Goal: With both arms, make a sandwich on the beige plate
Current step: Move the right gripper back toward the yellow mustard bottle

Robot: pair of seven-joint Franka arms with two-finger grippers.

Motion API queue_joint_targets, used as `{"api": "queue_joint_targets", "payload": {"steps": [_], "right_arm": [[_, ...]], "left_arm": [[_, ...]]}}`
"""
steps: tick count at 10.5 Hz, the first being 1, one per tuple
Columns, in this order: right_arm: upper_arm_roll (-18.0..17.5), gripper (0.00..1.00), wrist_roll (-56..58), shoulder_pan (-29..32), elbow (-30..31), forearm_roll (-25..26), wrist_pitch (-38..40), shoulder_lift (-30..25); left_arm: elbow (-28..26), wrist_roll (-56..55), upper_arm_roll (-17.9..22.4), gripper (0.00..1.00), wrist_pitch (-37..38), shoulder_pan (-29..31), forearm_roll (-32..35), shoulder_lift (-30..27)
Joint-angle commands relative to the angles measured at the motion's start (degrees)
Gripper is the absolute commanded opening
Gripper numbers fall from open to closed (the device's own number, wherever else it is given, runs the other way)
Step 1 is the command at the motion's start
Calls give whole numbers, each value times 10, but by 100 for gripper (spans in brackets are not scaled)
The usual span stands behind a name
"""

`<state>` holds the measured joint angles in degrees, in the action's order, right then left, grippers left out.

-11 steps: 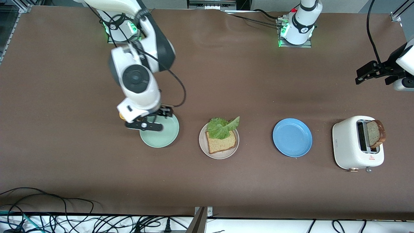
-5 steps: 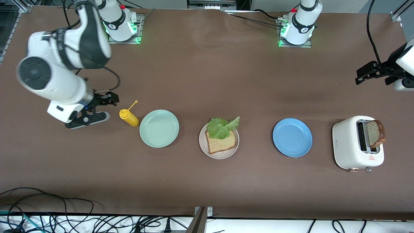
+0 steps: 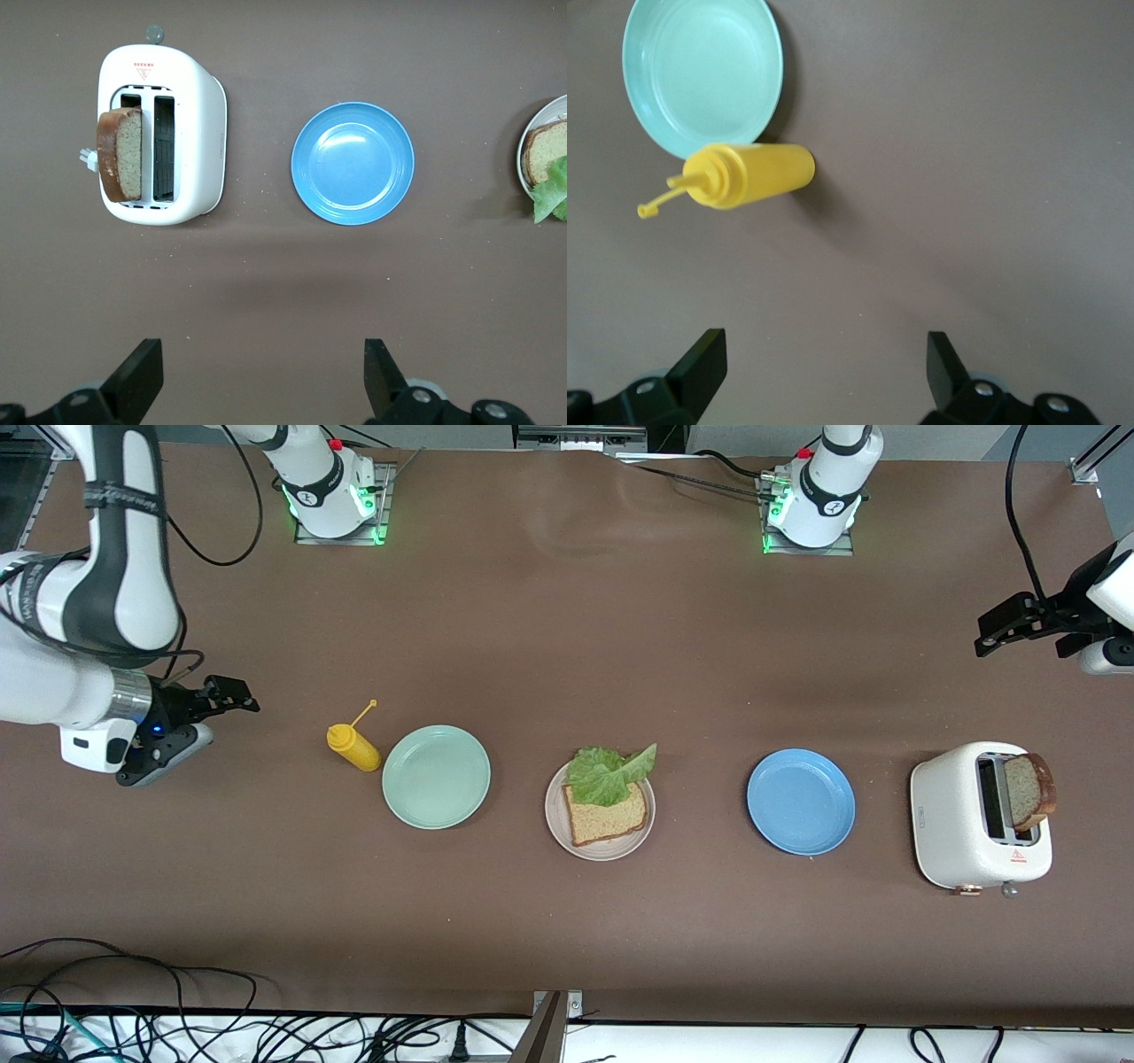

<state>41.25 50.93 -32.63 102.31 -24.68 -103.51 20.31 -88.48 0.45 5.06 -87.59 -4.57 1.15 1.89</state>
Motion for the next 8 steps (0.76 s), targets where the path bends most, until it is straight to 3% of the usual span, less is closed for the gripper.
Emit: {"api": "queue_joint_targets", "payload": {"steps": [1,8], "right_arm": [[-2,100,154,34,16,-80,-6,19],[-6,100,662,122,13,-376,130,175]], "left_arm": [[12,9,-1,100,2,1,11,5],[12,9,-1,100,1,2,11,5]]}}
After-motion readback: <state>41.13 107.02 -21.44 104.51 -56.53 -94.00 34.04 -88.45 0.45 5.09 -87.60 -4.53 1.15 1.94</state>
